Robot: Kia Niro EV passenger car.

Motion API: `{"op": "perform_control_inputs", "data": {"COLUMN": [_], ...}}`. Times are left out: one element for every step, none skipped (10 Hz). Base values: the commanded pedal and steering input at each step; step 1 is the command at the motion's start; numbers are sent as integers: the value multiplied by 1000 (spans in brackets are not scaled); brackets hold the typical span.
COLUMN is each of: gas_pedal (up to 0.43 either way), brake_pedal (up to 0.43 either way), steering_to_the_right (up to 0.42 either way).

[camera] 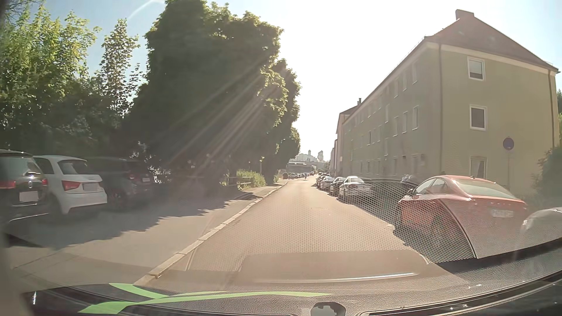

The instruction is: Follow the waypoints while adhering to traffic rules and regulations

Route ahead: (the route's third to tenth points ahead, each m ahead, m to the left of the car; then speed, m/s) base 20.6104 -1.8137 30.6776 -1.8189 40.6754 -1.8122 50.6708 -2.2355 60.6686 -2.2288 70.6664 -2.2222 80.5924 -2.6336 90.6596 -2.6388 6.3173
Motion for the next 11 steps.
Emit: {"op": "perform_control_inputs", "data": {"gas_pedal": [0,0,8,39,67,79,98,98,98,98,98], "brake_pedal": [0,0,0,0,0,0,0,0,0,0,0], "steering_to_the_right": [-3,-3,-3,-3,-3,-3,-3,-3,-4,-4,-3]}}
